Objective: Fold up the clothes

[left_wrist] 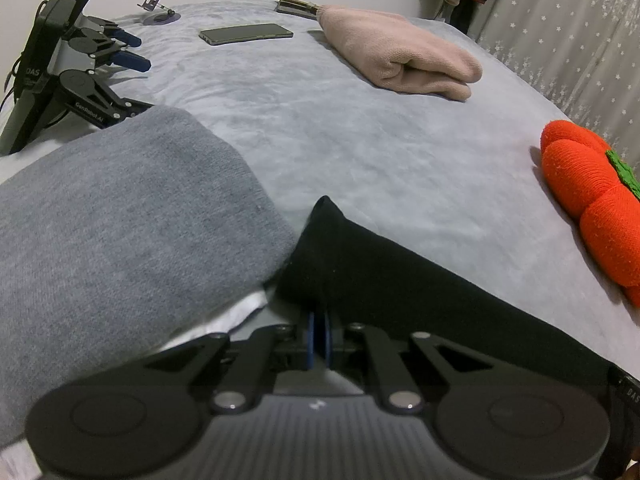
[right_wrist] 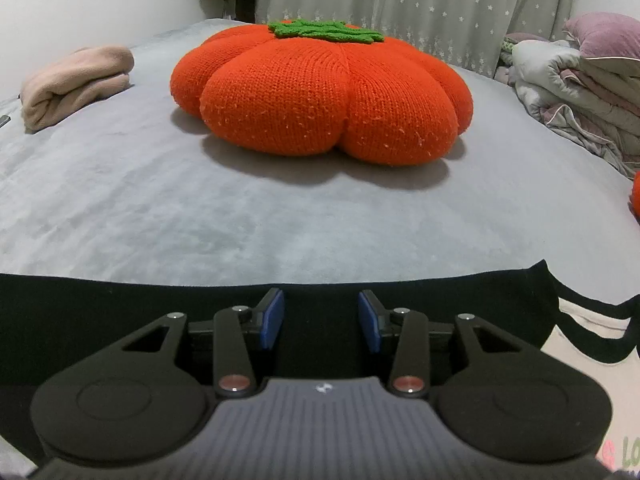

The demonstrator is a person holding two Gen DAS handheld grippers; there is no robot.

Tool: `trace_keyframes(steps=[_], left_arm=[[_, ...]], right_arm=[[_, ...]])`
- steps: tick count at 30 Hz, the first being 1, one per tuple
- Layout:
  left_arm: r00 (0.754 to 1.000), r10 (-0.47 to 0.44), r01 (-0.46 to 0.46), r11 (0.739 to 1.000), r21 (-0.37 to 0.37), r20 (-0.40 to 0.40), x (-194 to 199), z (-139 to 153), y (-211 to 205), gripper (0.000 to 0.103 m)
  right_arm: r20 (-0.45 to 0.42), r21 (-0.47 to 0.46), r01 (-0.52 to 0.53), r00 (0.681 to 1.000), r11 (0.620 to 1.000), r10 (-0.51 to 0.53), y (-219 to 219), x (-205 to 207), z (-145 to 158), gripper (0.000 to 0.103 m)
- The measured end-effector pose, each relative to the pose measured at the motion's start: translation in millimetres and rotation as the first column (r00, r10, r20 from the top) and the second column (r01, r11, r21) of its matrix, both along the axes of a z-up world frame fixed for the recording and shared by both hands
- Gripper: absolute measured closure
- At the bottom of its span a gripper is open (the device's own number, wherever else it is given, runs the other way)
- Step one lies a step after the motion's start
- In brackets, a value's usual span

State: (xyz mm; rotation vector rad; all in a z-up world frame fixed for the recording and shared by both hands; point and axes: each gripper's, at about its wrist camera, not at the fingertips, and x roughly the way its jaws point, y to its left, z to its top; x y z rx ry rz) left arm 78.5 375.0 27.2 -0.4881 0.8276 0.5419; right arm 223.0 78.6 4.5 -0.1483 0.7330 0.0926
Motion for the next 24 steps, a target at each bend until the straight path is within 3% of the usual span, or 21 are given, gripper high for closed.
trace_keyframes(steps=[18,24], left_arm=[[1.0,0.014,-0.014,0.999,-0.03,0.002,-0.5,-1.5,3.8,0.098],[1.0,0.019,-0.019,0.999,-0.039,0.004,-0.8,-2.3,4.8,0.098]], right_arm=[[-0.03,-0.013,0.01,0.999,1.0,-0.01,-0.9,-13.0,10.0,0.06],[-0.048,0.098,0.012,0.999,0.995,-0.007,-25.1,-46.0,8.9,0.059]])
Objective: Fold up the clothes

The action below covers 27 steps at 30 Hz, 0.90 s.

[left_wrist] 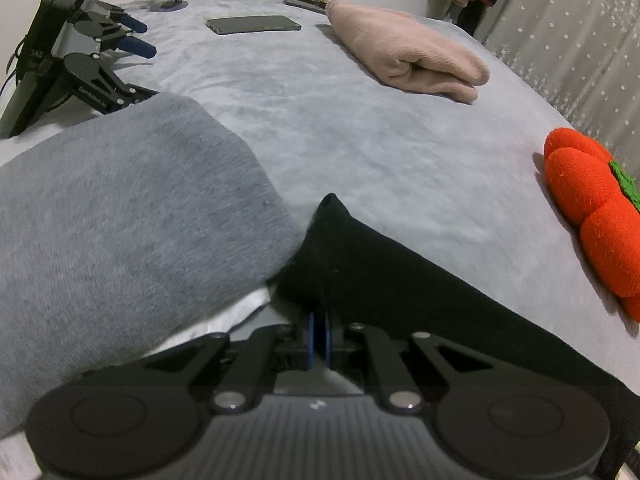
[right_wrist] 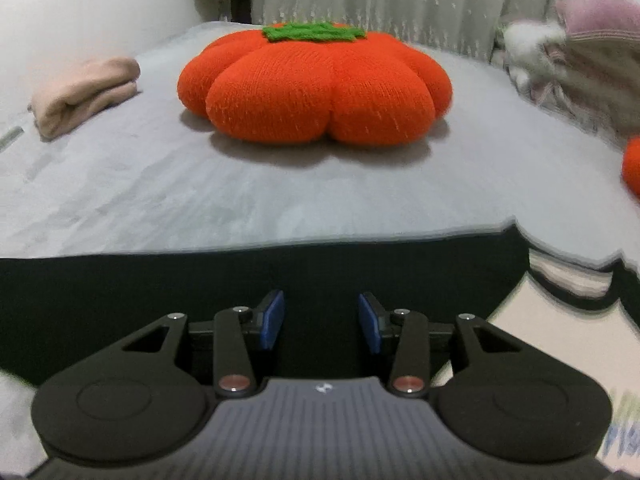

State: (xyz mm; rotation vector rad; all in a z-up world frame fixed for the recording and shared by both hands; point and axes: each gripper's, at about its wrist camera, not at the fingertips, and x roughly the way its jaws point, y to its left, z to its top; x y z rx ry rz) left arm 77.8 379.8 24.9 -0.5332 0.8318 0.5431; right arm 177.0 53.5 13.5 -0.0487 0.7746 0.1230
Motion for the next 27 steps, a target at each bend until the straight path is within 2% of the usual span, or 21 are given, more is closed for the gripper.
trace_keyframes(steps=[3,8,13,18,25,27], left_arm=[[1.0,-0.001,0.001,1.0,0.003,-0.001,0.1,-0.4,-0.4,0.098],[1.0,0.01,-0.01,1.0,-0.022,0.008,-2.3,-1.9,4.0,0.097],[1.0,0.004,-0.004,1.0,0.003,0.001,-0.3,-1.4,0.5,0.097],[1.0,0.009,-0.009,1.0,-0.01,0.005,-0.8,-1.8,3.1,0.097],[1.0,-0.001,0.001,1.0,0.009,0.0,0.8,-0.4,0.7,0.096],[1.0,-0.013,0.013,1.0,0.022,-0.001,1.6,1.4,-0.9,0.094]], right_arm=[[0.033,-0.009,-0.036,0.999,0.999,0.036,-1.1,-12.3,-11.4,0.058],[0.042,0.057,-0.042,0.998,0.998,0.039,-12.1,-27.0,1.2,0.058],[0.061,0.042,-0.096,0.994,0.994,0.094,-17.0,-46.3,-13.2,0.058],[0.071,0.081,-0.105,0.993,0.991,0.099,-26.8,-55.0,-9.1,0.058],[0.088,0.084,-0.121,0.99,0.989,0.113,-34.6,-68.8,-13.2,0.058],[0.098,0.057,-0.143,0.986,0.988,0.137,-33.9,-70.9,-14.4,0.058]])
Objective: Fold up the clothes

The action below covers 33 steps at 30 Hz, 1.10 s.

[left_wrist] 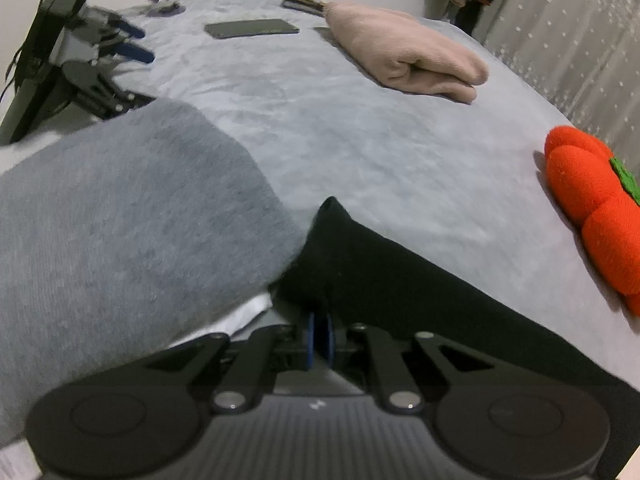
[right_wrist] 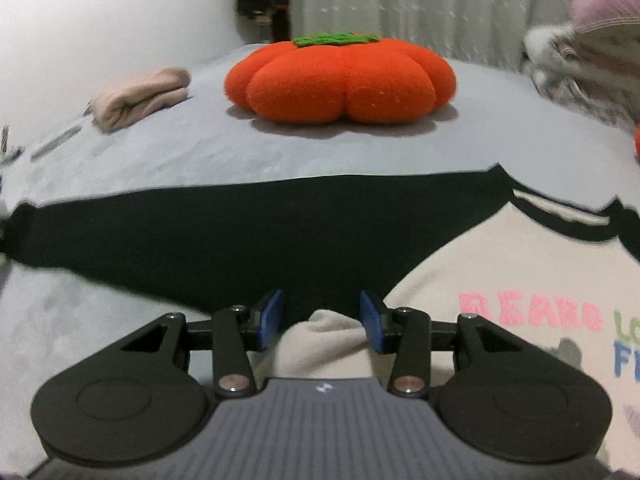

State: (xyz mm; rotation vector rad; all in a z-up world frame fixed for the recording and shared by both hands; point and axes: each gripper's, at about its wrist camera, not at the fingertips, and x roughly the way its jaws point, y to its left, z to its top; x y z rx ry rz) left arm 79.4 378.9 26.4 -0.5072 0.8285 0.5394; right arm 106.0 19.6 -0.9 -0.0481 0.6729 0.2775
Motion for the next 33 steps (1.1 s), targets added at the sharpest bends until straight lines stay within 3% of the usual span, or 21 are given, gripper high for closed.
trace_keyframes(steps=[4,7,10,13,14,17,22,24,27,33], left_arm=[[0.999,-0.017,0.017,1.0,0.005,0.048,-7.2,13.1,0.8,0.077],[0.993,-0.037,0.035,0.999,0.024,0.109,-17.4,28.0,2.2,0.072],[0.988,-0.04,0.035,0.999,0.039,0.15,-25.8,36.7,8.3,0.072],[0.987,0.001,0.003,1.0,-0.022,0.158,-28.9,32.3,24.7,0.072],[0.986,0.022,-0.013,0.999,-0.053,0.165,-30.1,30.8,30.8,0.072],[0.98,0.069,-0.052,0.994,-0.094,0.187,-37.9,30.7,45.4,0.073],[0.98,0.066,-0.053,0.996,-0.074,0.186,-38.6,31.3,45.2,0.073],[0.981,0.059,-0.048,0.997,-0.065,0.183,-37.2,31.4,43.6,0.073],[0.981,0.051,-0.039,0.997,-0.064,0.187,-35.1,32.0,41.1,0.073],[0.982,0.01,-0.004,1.0,-0.031,0.188,-28.8,35.6,27.6,0.072]], right_arm=[[-0.009,0.015,0.021,1.0,1.0,-0.021,2.3,1.7,12.6,0.057],[0.01,0.004,-0.007,1.0,1.0,0.007,15.8,2.4,16.9,0.057],[0.009,0.001,-0.037,0.999,0.999,0.037,35.3,7.2,15.6,0.057],[-0.007,0.003,-0.078,0.997,0.997,0.078,59.3,9.1,9.4,0.057],[-0.008,0.002,-0.092,0.996,0.996,0.092,68.4,8.6,7.5,0.052],[0.004,0.003,-0.127,0.992,0.992,0.127,92.9,4.6,6.1,0.055],[0.027,-0.01,-0.194,0.981,0.981,0.195,134.9,-3.5,6.2,0.056],[0.039,-0.029,-0.215,0.976,0.976,0.216,151.0,-6.6,6.6,0.064],[0.03,0.0,-0.253,0.967,0.967,0.253,170.1,-8.6,7.2,0.066],[0.044,0.026,-0.371,0.928,0.928,0.37,195.1,-21.1,14.6,0.068]])
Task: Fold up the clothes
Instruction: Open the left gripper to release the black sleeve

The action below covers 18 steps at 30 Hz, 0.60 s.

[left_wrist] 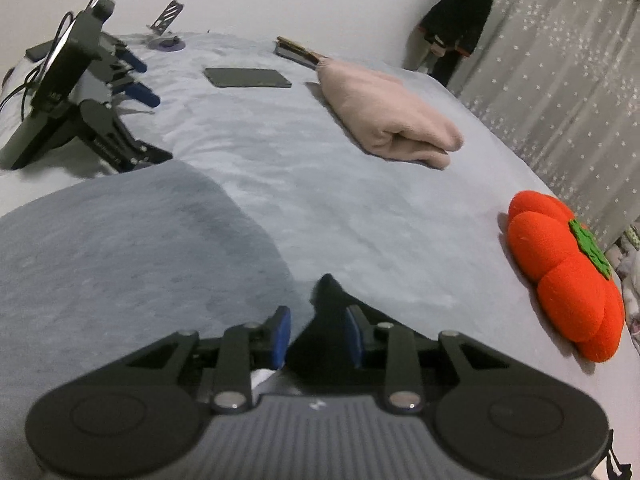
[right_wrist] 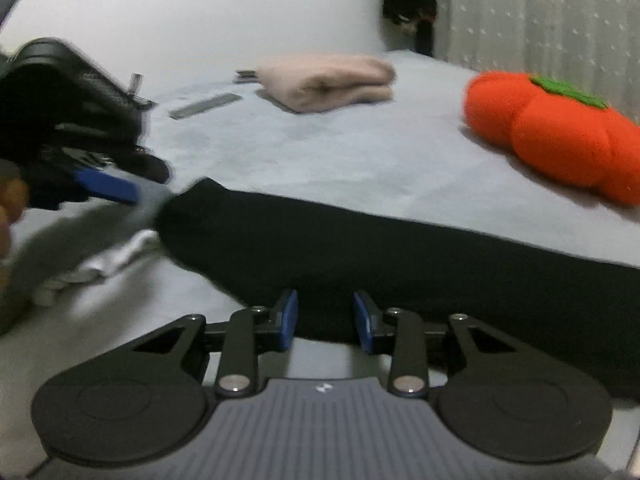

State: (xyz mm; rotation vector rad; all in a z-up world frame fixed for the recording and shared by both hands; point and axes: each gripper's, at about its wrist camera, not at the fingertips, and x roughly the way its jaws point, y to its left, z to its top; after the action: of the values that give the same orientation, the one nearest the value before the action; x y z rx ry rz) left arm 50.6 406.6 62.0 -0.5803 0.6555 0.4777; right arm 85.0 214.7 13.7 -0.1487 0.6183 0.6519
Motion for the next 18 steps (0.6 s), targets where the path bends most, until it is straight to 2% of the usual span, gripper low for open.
trace_keyframes(steps=[5,8,11,13,15,17,18], left_arm=[[1.0,-0.002,0.002,1.0,0.023,0.0,2.4,5.8,-8.9,0.072],[0.999,-0.038,0.037,0.999,0.028,0.014,5.7,10.8,-22.6,0.072],[0.99,-0.138,0.137,0.99,0.038,0.028,12.7,16.4,-51.5,0.072],[0.974,-0.223,0.223,0.975,0.022,0.044,18.2,19.1,-80.0,0.072],[0.948,-0.314,0.314,0.949,0.008,0.058,23.7,21.0,-113.6,0.072],[0.908,-0.416,0.416,0.909,0.013,0.058,29.1,22.1,-155.8,0.069],[0.88,-0.473,0.471,0.881,0.036,0.046,30.4,22.9,-181.8,0.067]], right_arm=[[-0.019,0.077,0.061,0.998,0.995,-0.059,-51.0,-7.9,22.8,0.068],[-0.024,0.06,0.14,0.99,0.988,-0.138,-113.2,-16.3,28.9,0.064],[-0.03,0.01,0.246,0.969,0.969,-0.245,-184.0,-24.4,24.7,0.064],[-0.031,-0.033,0.319,0.947,0.947,-0.32,-231.8,-29.6,19.1,0.064],[-0.065,-0.062,0.37,0.925,0.927,-0.374,-271.8,-35.0,11.3,0.063],[-0.107,-0.075,0.385,0.914,0.92,-0.391,-298.5,-44.1,3.0,0.063],[-0.105,-0.076,0.371,0.92,0.926,-0.377,-303.9,-52.8,2.1,0.064]])
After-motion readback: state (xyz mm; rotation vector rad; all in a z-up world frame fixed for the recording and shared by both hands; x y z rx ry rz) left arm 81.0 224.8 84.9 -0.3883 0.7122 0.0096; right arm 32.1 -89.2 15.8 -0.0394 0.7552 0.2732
